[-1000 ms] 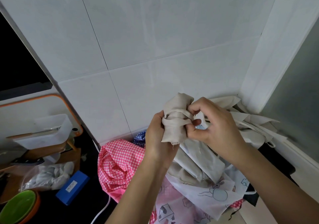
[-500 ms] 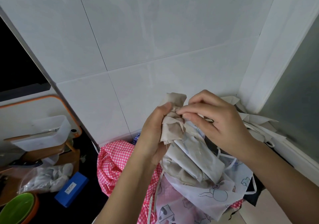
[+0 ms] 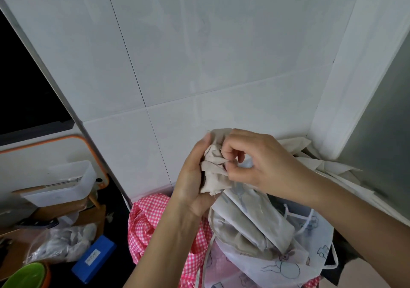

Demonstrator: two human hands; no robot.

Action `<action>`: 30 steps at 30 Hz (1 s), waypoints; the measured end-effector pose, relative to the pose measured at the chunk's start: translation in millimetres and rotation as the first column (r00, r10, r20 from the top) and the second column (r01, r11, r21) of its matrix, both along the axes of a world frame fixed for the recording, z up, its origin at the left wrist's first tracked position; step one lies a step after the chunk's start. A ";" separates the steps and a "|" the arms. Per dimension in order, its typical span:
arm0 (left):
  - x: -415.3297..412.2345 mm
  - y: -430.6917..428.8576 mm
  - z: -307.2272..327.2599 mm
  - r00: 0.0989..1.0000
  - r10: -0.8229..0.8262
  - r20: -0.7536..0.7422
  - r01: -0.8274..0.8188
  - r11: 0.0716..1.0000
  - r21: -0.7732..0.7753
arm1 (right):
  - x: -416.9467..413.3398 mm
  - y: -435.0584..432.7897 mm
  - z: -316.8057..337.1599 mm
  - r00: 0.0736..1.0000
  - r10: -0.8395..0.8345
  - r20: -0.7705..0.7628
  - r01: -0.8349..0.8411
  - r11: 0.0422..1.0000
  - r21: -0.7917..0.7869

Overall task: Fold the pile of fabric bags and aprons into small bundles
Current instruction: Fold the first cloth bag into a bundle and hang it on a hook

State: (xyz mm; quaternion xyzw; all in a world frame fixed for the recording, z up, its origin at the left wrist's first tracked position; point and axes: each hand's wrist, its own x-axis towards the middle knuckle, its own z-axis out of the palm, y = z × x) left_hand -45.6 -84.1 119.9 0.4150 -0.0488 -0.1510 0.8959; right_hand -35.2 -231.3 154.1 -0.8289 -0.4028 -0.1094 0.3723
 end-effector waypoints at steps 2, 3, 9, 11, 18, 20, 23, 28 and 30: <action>3.9 6.4 3.1 0.999 -0.032 0.001 0.032 0.999 0.036 | 5.4 -0.5 6.1 0.988 0.007 -0.155 0.005 0.997 0.077; 4.8 9.7 4.1 0.998 -0.057 -0.006 0.058 0.997 0.046 | 7.5 -0.5 8.7 0.966 0.045 -0.256 -0.010 0.990 0.139; 7.9 31.2 0.3 0.967 -0.231 -0.108 0.237 0.970 0.050 | 16.7 1.0 21.2 0.814 0.200 -0.545 -0.160 0.980 0.122; 7.1 37.0 -0.4 0.959 -0.267 -0.097 0.278 0.950 0.141 | 15.8 0.5 27.9 0.847 0.114 -0.519 -0.183 0.980 -0.083; 12.7 53.6 5.7 0.964 -0.266 0.028 0.224 0.861 0.457 | 25.1 10.0 36.7 0.971 0.218 -0.099 -0.237 0.819 -0.523; 15.6 54.9 5.4 0.974 -0.221 0.053 0.161 0.836 0.524 | 34.2 6.9 35.8 0.964 0.265 -0.039 -0.250 0.838 -0.485; 20.4 58.7 5.5 0.963 -0.221 0.156 0.124 0.873 0.472 | 39.8 10.2 27.9 0.953 0.265 0.144 -0.190 0.898 -0.397; 31.2 63.3 20.7 0.916 -0.169 0.363 -0.070 0.825 0.561 | 50.9 17.6 29.7 0.982 0.127 0.139 -0.095 0.972 -0.217; 34.9 62.7 29.2 0.871 -0.117 0.478 -0.246 0.738 0.628 | 57.8 25.5 34.6 0.984 0.131 0.122 -0.105 0.974 -0.199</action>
